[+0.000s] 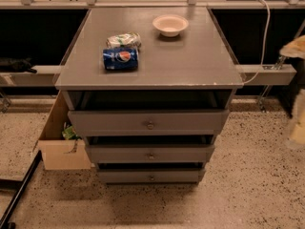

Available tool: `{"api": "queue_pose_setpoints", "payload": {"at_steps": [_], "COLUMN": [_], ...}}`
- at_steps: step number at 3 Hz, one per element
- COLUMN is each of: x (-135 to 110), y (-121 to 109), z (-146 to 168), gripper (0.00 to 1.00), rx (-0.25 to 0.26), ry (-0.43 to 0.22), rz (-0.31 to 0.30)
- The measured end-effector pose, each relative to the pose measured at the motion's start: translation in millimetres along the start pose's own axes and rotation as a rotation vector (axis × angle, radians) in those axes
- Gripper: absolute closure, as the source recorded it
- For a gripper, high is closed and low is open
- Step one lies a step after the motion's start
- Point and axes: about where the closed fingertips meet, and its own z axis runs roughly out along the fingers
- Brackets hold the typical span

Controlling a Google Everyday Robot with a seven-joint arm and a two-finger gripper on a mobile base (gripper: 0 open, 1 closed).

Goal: Open middle drawer

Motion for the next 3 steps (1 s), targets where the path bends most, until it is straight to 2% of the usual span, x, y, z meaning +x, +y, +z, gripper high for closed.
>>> {"api": "queue_pose_setpoints", "payload": {"at_steps": [1, 2, 3], "x": [16.9, 50.3, 48.4], "y": [33.0, 82.5, 84.7], "z": [-23.9, -69.9, -77.5], "gripper": [0.00, 0.00, 0.00], "rx": [0.044, 0.073, 0.088], "ry": [0.034, 0.041, 0.042], "rz": [-0.024, -0.071, -0.084]}}
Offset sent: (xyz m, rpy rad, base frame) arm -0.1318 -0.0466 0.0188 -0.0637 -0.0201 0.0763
